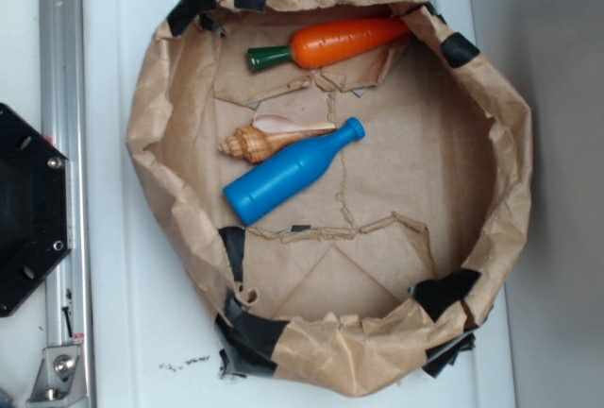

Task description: Grab the blue bottle.

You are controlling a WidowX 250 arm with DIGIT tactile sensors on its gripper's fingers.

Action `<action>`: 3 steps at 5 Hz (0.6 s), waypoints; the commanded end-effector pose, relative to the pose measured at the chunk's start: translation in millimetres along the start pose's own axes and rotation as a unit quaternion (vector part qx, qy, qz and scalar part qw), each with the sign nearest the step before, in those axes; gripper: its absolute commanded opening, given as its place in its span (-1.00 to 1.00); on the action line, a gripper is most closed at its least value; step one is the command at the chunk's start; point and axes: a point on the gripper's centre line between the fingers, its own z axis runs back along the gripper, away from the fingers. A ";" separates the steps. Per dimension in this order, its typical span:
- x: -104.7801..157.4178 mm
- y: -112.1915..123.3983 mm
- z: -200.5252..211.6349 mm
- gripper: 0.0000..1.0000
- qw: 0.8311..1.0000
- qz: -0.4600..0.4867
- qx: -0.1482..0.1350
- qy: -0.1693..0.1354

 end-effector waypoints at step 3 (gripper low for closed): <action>86.9 15.2 -63.1 1.00 0.967 0.233 0.067 -0.073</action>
